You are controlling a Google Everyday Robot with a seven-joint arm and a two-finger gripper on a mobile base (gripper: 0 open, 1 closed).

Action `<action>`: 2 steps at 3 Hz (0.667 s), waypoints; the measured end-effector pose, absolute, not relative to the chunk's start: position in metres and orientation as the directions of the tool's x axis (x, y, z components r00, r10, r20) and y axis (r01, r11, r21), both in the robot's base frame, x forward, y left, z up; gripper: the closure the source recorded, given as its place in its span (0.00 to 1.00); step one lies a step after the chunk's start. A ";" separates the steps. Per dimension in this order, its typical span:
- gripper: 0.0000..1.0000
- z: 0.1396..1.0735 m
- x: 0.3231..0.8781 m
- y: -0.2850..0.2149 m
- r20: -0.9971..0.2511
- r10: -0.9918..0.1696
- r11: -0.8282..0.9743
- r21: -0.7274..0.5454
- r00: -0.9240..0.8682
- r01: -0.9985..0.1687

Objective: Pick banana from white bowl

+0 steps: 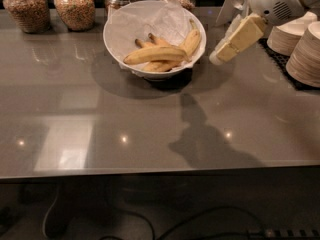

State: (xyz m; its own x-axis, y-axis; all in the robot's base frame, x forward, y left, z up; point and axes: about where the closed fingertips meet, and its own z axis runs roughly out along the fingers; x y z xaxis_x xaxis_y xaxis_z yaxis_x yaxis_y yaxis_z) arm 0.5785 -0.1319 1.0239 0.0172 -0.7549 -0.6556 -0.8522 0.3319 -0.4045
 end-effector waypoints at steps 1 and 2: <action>0.00 1.024 0.579 -0.132 -0.656 -0.755 0.332 -0.405 0.018 -0.852; 0.00 1.014 0.589 -0.121 -0.656 -0.753 0.302 -0.426 0.062 -0.853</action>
Offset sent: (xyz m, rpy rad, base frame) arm 0.0274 0.0204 -0.0248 0.0044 -0.0611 0.0785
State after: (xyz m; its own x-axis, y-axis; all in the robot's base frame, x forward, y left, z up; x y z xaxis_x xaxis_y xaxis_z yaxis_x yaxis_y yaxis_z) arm 0.5894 -0.1212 1.0143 0.0616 -0.7527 -0.6555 -0.8528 0.3015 -0.4263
